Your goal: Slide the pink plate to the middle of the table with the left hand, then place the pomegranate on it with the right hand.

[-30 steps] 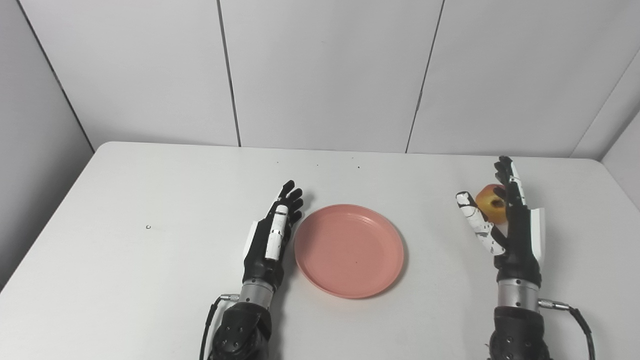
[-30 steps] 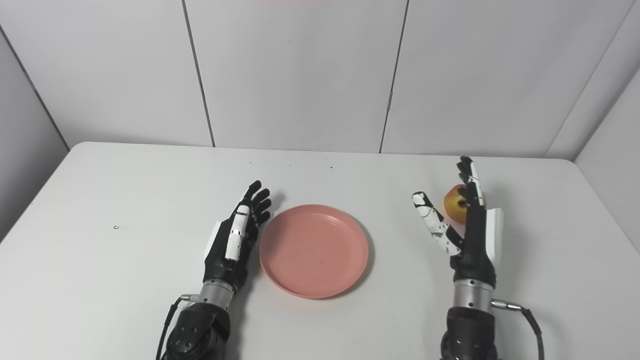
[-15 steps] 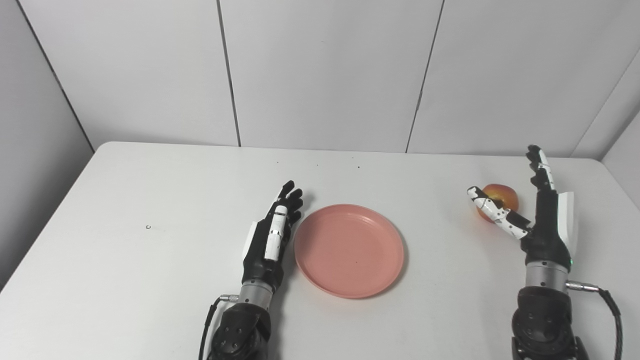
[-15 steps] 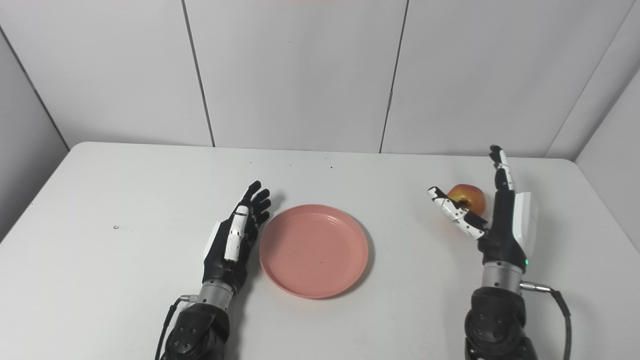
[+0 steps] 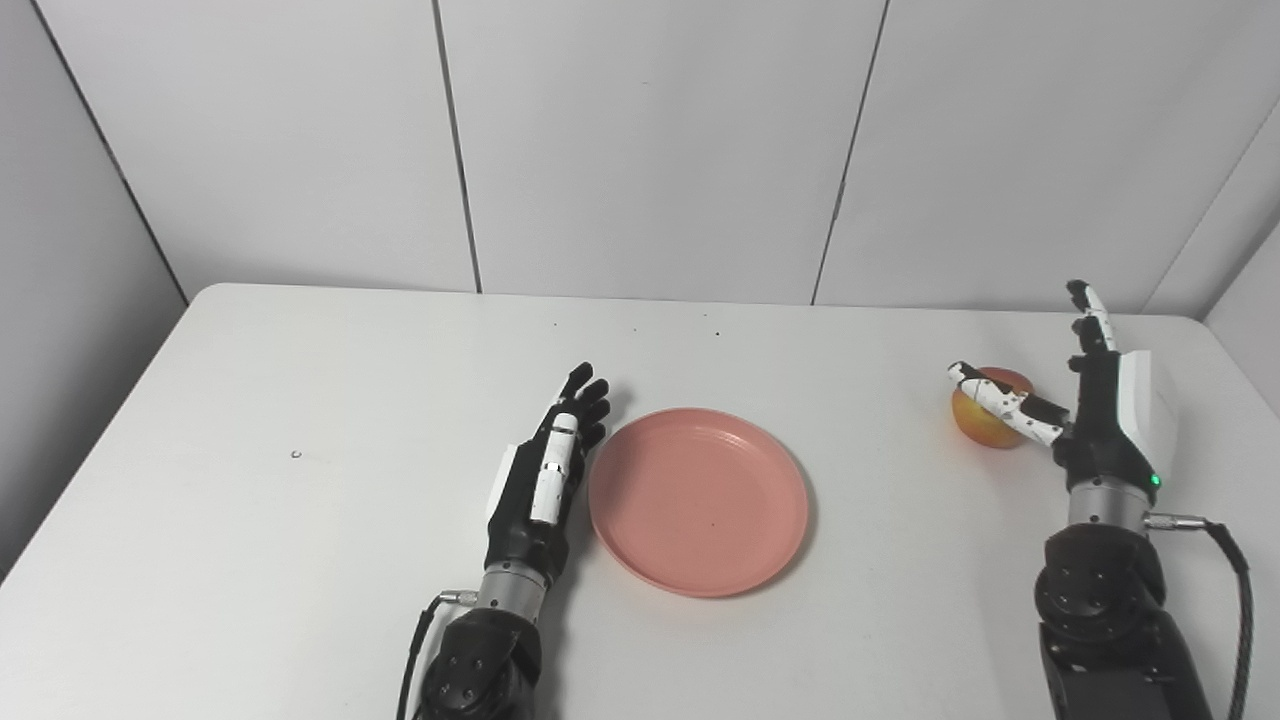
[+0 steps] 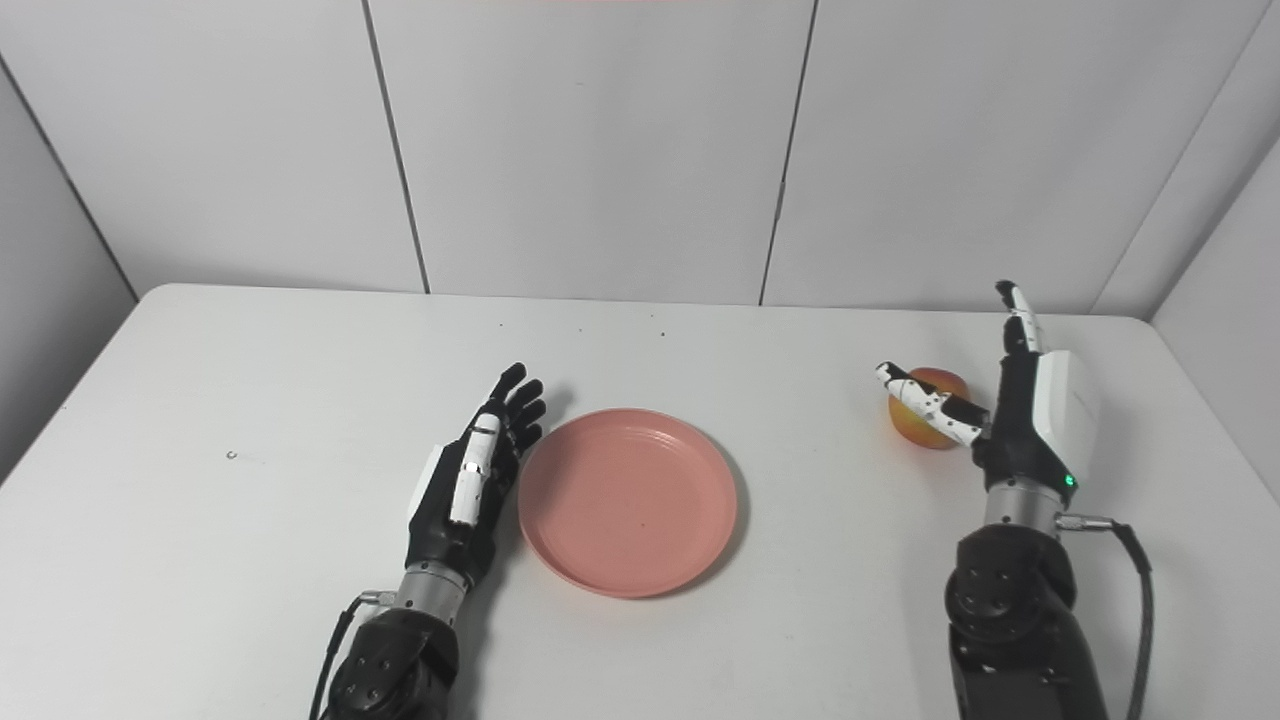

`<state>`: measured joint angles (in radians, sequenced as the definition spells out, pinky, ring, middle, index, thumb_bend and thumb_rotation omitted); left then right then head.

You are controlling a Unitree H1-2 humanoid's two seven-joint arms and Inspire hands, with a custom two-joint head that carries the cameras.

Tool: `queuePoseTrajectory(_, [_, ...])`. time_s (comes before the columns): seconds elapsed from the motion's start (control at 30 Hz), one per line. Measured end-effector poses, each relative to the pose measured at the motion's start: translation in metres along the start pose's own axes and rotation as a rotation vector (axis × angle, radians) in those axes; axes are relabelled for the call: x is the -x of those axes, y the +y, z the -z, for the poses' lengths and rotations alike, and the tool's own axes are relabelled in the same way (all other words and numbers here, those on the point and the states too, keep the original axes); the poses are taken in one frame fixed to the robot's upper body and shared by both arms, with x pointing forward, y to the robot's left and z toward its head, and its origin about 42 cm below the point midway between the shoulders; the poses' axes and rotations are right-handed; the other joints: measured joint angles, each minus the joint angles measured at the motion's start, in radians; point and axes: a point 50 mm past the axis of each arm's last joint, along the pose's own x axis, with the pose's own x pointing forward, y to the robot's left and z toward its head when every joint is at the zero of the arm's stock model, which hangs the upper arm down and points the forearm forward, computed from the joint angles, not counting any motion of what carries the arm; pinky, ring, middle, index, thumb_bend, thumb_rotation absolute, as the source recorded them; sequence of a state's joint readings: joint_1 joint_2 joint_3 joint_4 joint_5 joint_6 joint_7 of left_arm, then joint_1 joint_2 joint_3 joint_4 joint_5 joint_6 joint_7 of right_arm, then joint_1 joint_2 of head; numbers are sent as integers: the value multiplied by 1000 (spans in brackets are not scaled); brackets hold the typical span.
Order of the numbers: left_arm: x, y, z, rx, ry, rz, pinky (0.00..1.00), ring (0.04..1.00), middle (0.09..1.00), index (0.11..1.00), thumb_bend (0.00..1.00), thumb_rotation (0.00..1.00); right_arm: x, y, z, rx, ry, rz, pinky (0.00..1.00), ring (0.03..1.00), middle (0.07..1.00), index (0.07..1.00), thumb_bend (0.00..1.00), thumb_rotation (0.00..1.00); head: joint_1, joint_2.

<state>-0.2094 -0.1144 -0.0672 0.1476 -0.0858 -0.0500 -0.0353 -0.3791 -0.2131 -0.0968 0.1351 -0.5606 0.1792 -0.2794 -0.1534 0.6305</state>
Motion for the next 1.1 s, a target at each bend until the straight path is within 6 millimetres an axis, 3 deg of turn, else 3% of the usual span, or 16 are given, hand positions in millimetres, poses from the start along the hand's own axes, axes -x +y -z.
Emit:
queuePoseTrajectory(0.33, [0, 1, 0, 4, -2, 8, 957, 943, 934, 922, 298, 1000, -22, 8, -4, 43, 30, -27, 680, 823, 874, 876, 866, 345, -8, -2])
queuePoseTrajectory(1.1, [1, 5, -2, -3, -5, 11, 949, 937, 929, 915, 295, 1000, -37, 32, 26, 79, 143, -154, 681, 824, 887, 875, 855, 326, -14, 3])
